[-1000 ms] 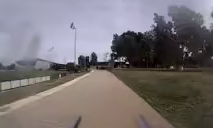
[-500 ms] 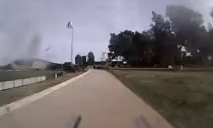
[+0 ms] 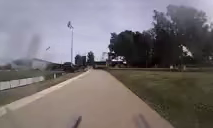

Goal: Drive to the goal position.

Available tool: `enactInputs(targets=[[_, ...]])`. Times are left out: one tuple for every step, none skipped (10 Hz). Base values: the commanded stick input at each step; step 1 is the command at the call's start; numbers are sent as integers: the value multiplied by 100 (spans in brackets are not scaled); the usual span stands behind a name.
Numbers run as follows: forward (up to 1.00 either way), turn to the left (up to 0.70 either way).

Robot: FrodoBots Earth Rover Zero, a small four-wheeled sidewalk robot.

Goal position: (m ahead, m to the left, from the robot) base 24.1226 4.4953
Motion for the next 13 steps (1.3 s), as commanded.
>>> enactInputs(targets=[[100,0],[100,0],[100,0],[100,0],[100,0],[100,0],[100,0],[100,0],[100,0],[100,0],[100,0],[100,0],[100,0]])
